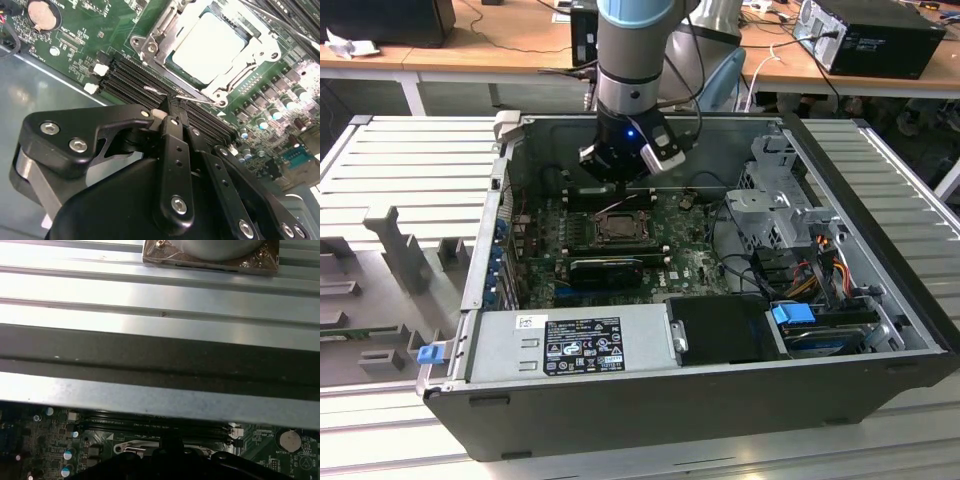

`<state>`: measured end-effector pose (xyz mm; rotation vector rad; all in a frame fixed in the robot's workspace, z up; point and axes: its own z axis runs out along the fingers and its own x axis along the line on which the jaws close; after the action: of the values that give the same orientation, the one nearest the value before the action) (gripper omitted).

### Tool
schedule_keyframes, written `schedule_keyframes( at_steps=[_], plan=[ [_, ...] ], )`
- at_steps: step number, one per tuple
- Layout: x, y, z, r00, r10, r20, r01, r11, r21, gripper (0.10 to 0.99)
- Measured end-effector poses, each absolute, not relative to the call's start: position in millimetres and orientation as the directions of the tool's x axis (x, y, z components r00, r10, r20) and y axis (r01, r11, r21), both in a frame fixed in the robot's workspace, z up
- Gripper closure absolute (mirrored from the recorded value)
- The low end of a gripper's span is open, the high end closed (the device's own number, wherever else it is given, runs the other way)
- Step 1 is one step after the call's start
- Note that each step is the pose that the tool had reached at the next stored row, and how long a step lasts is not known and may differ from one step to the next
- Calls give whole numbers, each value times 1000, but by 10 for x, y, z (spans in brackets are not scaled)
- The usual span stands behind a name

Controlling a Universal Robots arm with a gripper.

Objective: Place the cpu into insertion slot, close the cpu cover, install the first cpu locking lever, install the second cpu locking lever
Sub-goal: 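Install the first cpu locking lever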

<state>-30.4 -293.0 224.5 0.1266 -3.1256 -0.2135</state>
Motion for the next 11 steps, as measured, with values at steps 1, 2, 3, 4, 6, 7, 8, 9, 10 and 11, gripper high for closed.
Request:
schedule_keyframes(
  at_steps=[1, 2, 3, 4, 6, 7, 8, 9, 10, 11],
  plan=[
    [-293, -2930, 2232, -997, -81, 1, -80, 987, 136, 980],
    [-285, -2930, 2222, -997, -81, 1, -80, 987, 136, 980],
    [-263, -2930, 2203, -997, -81, 1, -80, 988, 136, 980],
    [-239, -2930, 2190, -997, -80, 1, -80, 988, 136, 980],
    [-203, -2930, 2176, -997, -80, 1, -79, 988, 136, 980],
    [-198, -2930, 2172, -997, -80, 1, -79, 988, 136, 980],
    [-192, -2930, 2162, -997, -78, 1, -77, 988, 136, 980],
    [-188, -2930, 2145, -997, -75, 1, -74, 988, 136, 980],
    [-186, -2930, 2130, -997, -72, 1, -72, 988, 136, 980],
    [-185, -2930, 2120, -997, -71, 0, -70, 988, 136, 980]
  ],
)
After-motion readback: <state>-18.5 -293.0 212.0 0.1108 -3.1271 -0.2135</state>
